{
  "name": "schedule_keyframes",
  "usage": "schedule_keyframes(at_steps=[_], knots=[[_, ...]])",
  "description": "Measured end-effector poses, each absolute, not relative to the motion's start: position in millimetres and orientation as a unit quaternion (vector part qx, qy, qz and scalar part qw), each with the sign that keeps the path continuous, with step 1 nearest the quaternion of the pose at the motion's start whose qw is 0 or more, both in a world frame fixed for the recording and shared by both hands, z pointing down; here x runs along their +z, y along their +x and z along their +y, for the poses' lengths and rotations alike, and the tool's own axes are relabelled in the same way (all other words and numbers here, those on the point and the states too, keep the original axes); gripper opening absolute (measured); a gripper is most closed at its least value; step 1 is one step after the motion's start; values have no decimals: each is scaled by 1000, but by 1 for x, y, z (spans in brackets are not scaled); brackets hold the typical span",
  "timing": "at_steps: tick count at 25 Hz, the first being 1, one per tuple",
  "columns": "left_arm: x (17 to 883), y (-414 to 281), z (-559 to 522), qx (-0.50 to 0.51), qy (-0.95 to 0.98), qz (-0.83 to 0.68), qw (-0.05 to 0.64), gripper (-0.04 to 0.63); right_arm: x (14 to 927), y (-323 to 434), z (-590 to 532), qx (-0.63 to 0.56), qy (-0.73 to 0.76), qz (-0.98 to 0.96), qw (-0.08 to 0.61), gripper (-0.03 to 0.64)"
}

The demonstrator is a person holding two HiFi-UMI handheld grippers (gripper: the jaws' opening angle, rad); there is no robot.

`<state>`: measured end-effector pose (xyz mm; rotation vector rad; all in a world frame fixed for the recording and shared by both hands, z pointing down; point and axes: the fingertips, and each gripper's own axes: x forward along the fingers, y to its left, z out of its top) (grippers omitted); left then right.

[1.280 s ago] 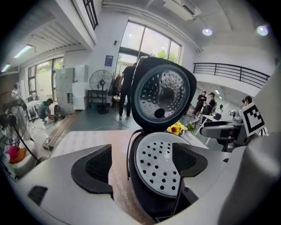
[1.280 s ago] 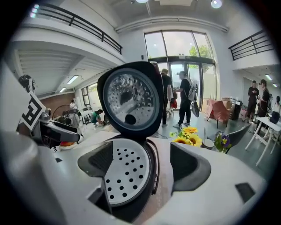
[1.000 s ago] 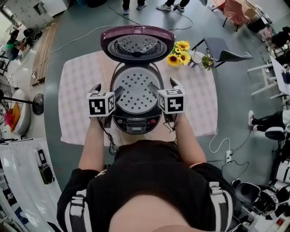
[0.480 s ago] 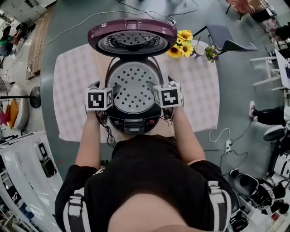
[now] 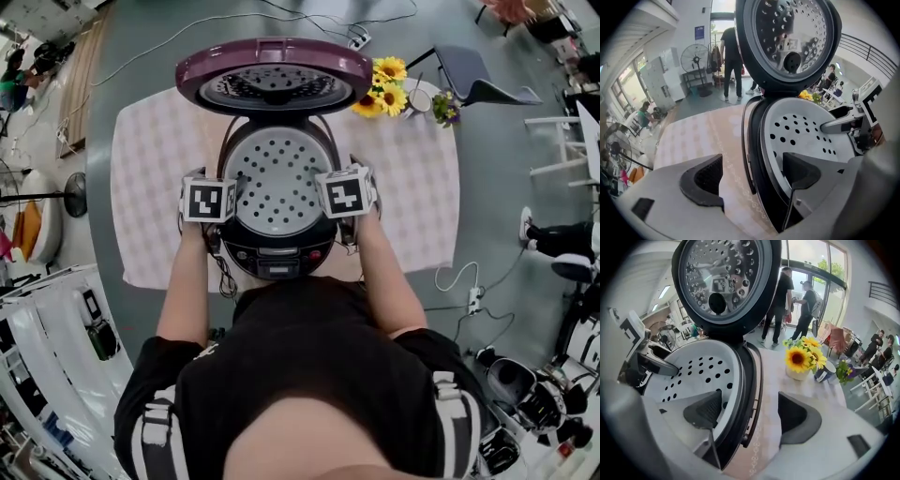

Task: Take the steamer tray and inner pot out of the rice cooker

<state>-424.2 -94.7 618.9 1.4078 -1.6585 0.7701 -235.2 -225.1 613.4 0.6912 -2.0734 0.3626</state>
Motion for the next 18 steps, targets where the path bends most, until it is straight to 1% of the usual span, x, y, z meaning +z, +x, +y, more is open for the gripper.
schedule_keyframes(at_steps=[3, 6, 7, 9, 11, 14, 16, 18], knots=[[621, -425, -96, 299, 559, -653, 413, 399, 618, -234, -222, 163, 277, -829, 458, 357], [622, -424, -98, 291, 563, -649, 421, 389, 623, -235, -215, 184, 268, -825, 462, 303], [622, -421, -98, 287, 565, -647, 424, 369, 624, -235, -213, 188, 265, -827, 459, 276], [622, -418, -98, 288, 566, -645, 425, 330, 624, -235, -214, 187, 265, -827, 460, 261], [620, -419, -99, 305, 562, -650, 411, 312, 624, -233, -215, 183, 266, -825, 463, 244], [618, -417, -102, 338, 559, -654, 382, 255, 615, -235, -221, 144, 270, -836, 456, 229], [616, -413, -102, 351, 562, -651, 370, 247, 607, -234, -225, 115, 282, -840, 448, 213], [612, -411, -102, 364, 562, -652, 356, 245, 601, -232, -227, 102, 294, -840, 444, 212]])
